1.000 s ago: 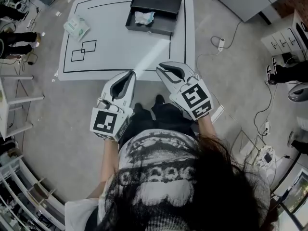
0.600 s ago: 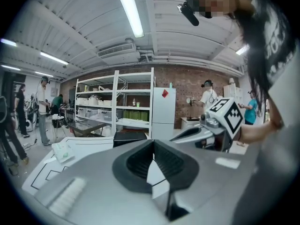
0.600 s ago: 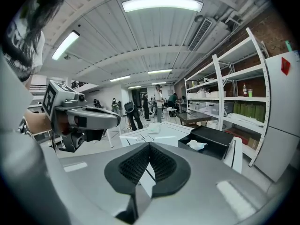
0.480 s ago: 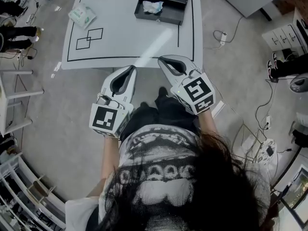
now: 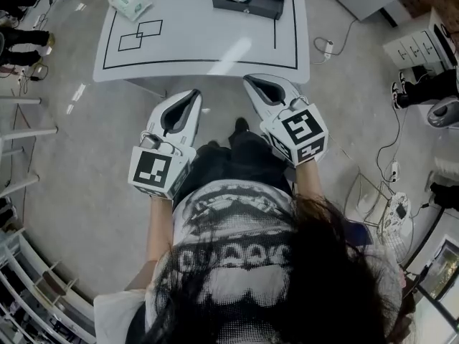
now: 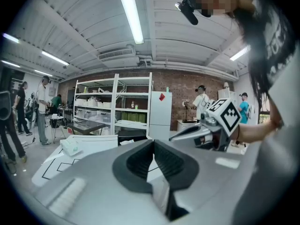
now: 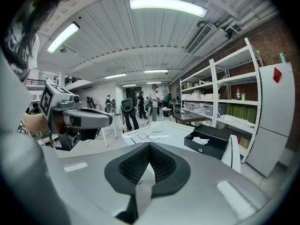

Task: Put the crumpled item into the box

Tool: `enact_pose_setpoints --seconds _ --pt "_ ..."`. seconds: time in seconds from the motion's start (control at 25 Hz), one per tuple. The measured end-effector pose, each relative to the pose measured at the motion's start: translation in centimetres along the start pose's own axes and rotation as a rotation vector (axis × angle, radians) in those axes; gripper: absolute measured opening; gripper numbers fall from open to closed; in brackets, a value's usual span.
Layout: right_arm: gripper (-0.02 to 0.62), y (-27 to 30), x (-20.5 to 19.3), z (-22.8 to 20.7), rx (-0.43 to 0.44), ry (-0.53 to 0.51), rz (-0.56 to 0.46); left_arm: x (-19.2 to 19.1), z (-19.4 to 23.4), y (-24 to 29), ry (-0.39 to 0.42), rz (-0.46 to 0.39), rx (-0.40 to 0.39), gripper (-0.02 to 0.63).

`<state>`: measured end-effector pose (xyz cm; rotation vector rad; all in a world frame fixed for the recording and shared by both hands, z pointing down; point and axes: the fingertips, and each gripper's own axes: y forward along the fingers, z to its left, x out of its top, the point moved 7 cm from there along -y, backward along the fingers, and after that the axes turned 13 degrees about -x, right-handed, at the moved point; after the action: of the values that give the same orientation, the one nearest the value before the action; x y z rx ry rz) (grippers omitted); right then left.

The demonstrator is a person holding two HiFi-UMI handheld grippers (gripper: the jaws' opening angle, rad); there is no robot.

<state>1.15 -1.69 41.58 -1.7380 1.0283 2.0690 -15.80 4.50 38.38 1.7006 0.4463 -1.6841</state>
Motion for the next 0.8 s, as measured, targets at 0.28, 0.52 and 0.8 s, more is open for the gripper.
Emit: enact_pose_setpoints --seconds 0.28,0.52,0.8 --pt "0.005 -1.9 -0.5 2.0 -0.048 -0.024 0.007 -1.4 -1.1 -3.0 0.001 -0.005 -0.028 0.0" --pt "0.005 -2.7 -0.8 3.1 -0.073 -0.03 0.01 -2.1 -1.3 -4.3 0.008 -0.011 -0.041 0.0" --pt "0.005 -3.1 -0.9 3.9 -0.083 -0.043 0.017 -2.4 -1.1 -5.4 0.011 -0.013 -0.038 0.0"
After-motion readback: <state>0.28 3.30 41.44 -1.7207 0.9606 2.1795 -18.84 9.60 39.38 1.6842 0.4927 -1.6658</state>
